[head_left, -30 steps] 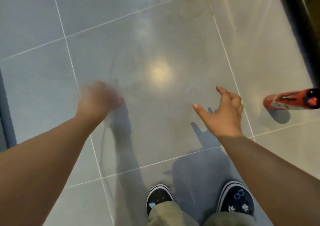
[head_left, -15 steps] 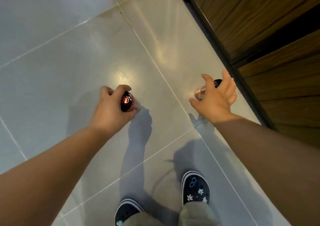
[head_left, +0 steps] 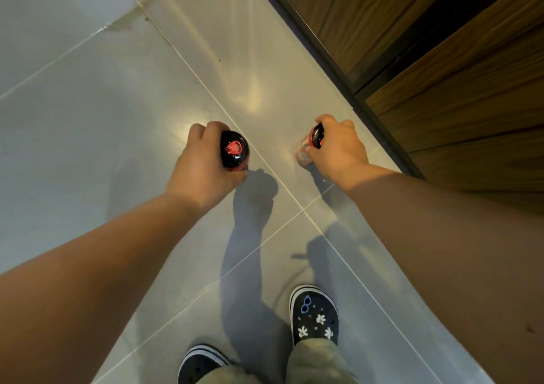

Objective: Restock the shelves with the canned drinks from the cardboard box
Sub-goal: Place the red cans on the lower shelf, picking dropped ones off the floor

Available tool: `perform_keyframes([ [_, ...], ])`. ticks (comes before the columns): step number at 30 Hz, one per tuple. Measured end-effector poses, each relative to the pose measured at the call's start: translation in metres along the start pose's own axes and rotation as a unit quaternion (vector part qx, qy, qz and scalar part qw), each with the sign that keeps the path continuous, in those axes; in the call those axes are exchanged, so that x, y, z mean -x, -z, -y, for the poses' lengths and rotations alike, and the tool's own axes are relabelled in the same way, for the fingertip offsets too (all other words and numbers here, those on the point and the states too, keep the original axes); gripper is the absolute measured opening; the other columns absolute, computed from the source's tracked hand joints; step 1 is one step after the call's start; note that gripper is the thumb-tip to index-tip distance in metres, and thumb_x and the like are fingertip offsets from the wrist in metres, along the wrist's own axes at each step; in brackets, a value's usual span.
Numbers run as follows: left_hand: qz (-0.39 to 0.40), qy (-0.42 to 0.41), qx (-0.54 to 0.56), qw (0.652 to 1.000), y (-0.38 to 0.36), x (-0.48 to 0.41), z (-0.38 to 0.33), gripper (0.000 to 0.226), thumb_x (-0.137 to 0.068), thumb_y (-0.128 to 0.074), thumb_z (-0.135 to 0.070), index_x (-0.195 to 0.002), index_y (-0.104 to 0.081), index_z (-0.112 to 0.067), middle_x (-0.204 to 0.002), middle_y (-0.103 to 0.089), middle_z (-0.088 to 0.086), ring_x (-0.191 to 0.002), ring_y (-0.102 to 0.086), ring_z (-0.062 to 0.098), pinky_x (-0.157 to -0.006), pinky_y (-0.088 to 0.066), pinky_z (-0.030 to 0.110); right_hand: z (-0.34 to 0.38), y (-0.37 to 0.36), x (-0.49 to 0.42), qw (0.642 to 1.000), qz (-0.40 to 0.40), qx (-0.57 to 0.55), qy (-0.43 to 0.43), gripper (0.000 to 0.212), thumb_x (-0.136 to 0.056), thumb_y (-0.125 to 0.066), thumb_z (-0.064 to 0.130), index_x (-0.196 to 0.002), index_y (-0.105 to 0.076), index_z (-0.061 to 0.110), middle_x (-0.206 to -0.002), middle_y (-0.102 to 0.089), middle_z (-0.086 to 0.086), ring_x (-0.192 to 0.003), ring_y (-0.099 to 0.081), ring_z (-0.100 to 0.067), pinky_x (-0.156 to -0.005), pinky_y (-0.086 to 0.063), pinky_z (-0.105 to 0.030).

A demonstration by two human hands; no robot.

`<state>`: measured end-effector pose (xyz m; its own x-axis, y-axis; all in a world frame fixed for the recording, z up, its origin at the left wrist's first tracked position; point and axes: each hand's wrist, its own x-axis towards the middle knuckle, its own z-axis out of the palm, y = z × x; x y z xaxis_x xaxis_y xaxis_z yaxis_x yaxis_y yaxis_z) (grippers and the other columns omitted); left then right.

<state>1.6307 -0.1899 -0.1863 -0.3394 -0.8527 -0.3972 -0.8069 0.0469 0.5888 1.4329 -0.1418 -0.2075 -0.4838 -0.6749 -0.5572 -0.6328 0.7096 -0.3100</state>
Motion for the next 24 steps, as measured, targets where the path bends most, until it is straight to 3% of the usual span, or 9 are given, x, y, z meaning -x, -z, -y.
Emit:
perform_keyframes([
  [7,-0.031,0.028,0.058,0.997,0.059,0.036,-0.031,0.068,-0.068,-0.08,-0.023,-0.128,-0.048,-0.022,-0.115,-0.043,0.001,-0.103,-0.05,0.018,-0.081,-0.029,0.01,0.046,0.044,0.065,0.984,-0.001,-0.11,0.137,0.063,-0.088,-0.062,0.022,-0.141,-0.032,0.033,-0.118,-0.024,0.001,-0.104,-0.041,-0.014,-0.1,-0.031,-0.019],
  [11,-0.099,0.075,0.122,0.985,0.099,0.075,-0.045,0.084,-0.066,-0.08,-0.022,-0.138,-0.039,-0.025,-0.123,-0.047,-0.004,-0.104,-0.047,0.006,-0.084,-0.032,0.012,0.084,0.07,0.11,0.968,-0.009,-0.143,0.206,0.08,-0.082,-0.068,0.022,-0.143,-0.02,0.041,-0.12,-0.031,0.004,-0.107,-0.042,-0.008,-0.096,-0.033,-0.017],
  [13,-0.147,0.098,0.164,0.971,0.12,0.098,-0.051,0.079,-0.061,-0.083,-0.019,-0.129,-0.043,-0.024,-0.117,-0.052,-0.005,-0.103,-0.053,0.01,-0.083,-0.039,0.017,0.106,0.083,0.134,0.96,-0.021,-0.164,0.226,0.086,-0.076,-0.072,0.021,-0.142,-0.019,0.035,-0.13,-0.038,0.001,-0.108,-0.047,-0.008,-0.09,-0.041,-0.019],
  [15,-0.189,0.108,0.182,0.959,0.141,0.124,-0.055,0.063,-0.06,-0.083,-0.018,-0.111,-0.049,-0.026,-0.11,-0.056,-0.006,-0.098,-0.057,0.011,-0.075,-0.042,0.013,0.128,0.095,0.16,0.956,-0.038,-0.168,0.238,0.078,-0.071,-0.075,0.021,-0.134,-0.03,0.026,-0.126,-0.047,0.0,-0.105,-0.054,-0.012,-0.083,-0.043,-0.02],
  [19,-0.254,0.123,0.218,0.934,0.196,0.178,-0.063,0.057,-0.059,-0.083,-0.014,-0.104,-0.053,-0.031,-0.109,-0.062,-0.002,-0.095,-0.061,0.011,-0.072,-0.043,0.003,0.176,0.124,0.217,0.942,-0.049,-0.133,0.305,0.058,-0.069,-0.075,0.023,-0.119,-0.046,0.022,-0.11,-0.046,0.009,-0.09,-0.045,-0.002,-0.07,-0.037,-0.005],
  [24,-0.315,0.133,0.211,0.916,0.298,0.259,-0.083,0.056,-0.058,-0.083,-0.016,-0.103,-0.055,-0.034,-0.106,-0.062,-0.003,-0.091,-0.062,0.009,-0.077,-0.045,0.008,0.247,0.183,0.306,0.908,-0.014,-0.108,0.405,0.057,-0.069,-0.074,0.025,-0.12,-0.049,0.023,-0.107,-0.049,0.009,-0.092,-0.048,-0.004,-0.079,-0.04,-0.016],
])
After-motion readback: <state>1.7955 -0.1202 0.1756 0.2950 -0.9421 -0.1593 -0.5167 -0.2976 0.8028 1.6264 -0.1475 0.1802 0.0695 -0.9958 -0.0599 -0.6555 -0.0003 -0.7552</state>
